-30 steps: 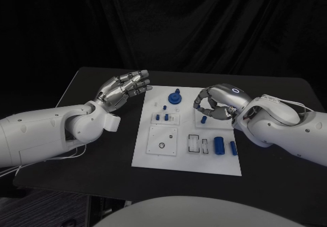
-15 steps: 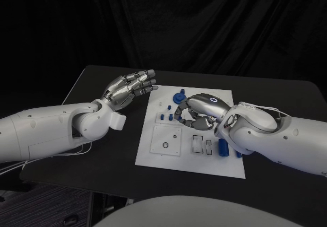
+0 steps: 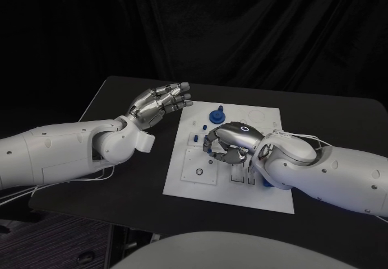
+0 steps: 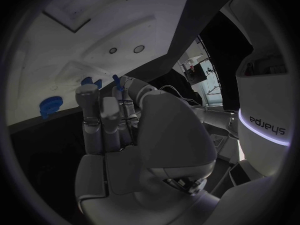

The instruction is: Assemble the parts on the task board

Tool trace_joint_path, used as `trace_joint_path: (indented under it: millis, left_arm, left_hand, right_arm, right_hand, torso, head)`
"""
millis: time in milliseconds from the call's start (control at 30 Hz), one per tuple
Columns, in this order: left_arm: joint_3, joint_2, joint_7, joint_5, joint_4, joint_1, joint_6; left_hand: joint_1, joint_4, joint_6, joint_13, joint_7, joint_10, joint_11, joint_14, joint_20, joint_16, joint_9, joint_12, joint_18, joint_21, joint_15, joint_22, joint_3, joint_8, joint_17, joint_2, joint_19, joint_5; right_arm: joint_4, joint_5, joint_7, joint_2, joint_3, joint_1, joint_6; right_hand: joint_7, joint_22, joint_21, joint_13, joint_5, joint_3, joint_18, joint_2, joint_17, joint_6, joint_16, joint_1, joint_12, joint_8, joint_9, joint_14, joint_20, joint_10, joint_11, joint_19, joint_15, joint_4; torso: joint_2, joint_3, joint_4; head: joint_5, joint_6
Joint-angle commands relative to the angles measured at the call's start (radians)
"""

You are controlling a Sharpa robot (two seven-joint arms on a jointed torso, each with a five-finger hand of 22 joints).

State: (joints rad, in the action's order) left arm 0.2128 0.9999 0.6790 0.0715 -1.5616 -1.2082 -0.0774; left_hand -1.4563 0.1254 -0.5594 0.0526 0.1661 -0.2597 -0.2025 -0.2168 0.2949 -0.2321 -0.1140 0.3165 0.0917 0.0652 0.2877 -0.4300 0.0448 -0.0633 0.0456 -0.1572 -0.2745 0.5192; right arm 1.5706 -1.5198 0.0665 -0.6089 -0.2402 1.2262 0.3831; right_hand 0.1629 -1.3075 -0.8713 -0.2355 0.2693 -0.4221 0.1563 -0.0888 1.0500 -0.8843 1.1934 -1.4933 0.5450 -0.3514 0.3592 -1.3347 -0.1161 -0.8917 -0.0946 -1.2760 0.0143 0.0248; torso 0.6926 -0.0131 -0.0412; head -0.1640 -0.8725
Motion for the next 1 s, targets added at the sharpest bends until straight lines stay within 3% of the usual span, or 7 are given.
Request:
trace_joint_path:
  millis: [33,400,1000]
  left_arm:
    - [-0.001,-0.003,0.088,0.01,0.001,0.002,-0.017]
    - [-0.001,-0.007,0.083,0.01,0.006,0.004,-0.021]
    - [-0.001,-0.011,0.076,0.01,0.013,0.008,-0.026]
  left_hand:
    - [0.006,-0.006,-0.012,0.001,0.008,-0.005,-0.002,-0.004,-0.003,-0.004,-0.001,0.006,-0.02,0.003,0.001,0.002,0.004,-0.007,0.001,-0.002,-0.007,0.007]
    - [0.007,-0.009,-0.023,0.002,0.01,-0.009,-0.004,-0.004,-0.003,-0.006,-0.003,0.01,-0.02,0.003,0.001,0.003,0.008,-0.009,0.001,-0.002,-0.008,0.006]
    - [0.007,-0.01,-0.027,0.002,0.012,-0.01,-0.005,-0.004,-0.003,-0.006,-0.004,0.011,-0.02,0.002,0.001,0.005,0.01,-0.01,0.001,-0.002,-0.007,0.006]
  right_arm:
    - [-0.007,-0.02,-0.009,0.005,0.001,-0.009,-0.024]
    - [-0.013,-0.024,-0.025,0.009,0.001,-0.02,-0.041]
    - [-0.006,-0.024,-0.032,-0.001,0.0,-0.03,-0.049]
  right_hand:
    - [-0.001,-0.061,0.001,-0.001,0.003,0.003,-0.018,-0.009,-0.002,0.007,0.003,0.002,-0.004,0.005,-0.001,-0.002,0.001,-0.001,-0.004,-0.004,0.001,0.003]
    - [-0.001,-0.062,0.001,-0.001,0.004,0.003,-0.018,-0.009,-0.001,0.007,0.003,0.002,-0.005,0.005,-0.001,-0.003,0.001,-0.002,-0.004,-0.004,0.001,0.003]
    - [-0.001,-0.061,0.004,-0.001,0.003,0.003,-0.017,-0.008,-0.003,0.005,0.002,0.003,-0.005,0.006,-0.001,-0.002,0.0,-0.004,-0.004,-0.003,0.002,0.002]
  torso:
    - [0.0,0.0014,0.001]
    - [-0.001,0.0001,0.0031]
    - [-0.001,0.0018,0.003]
  head:
    - [-0.003,0.0]
    - [-0.014,0.0]
    - [-0.022,0.0]
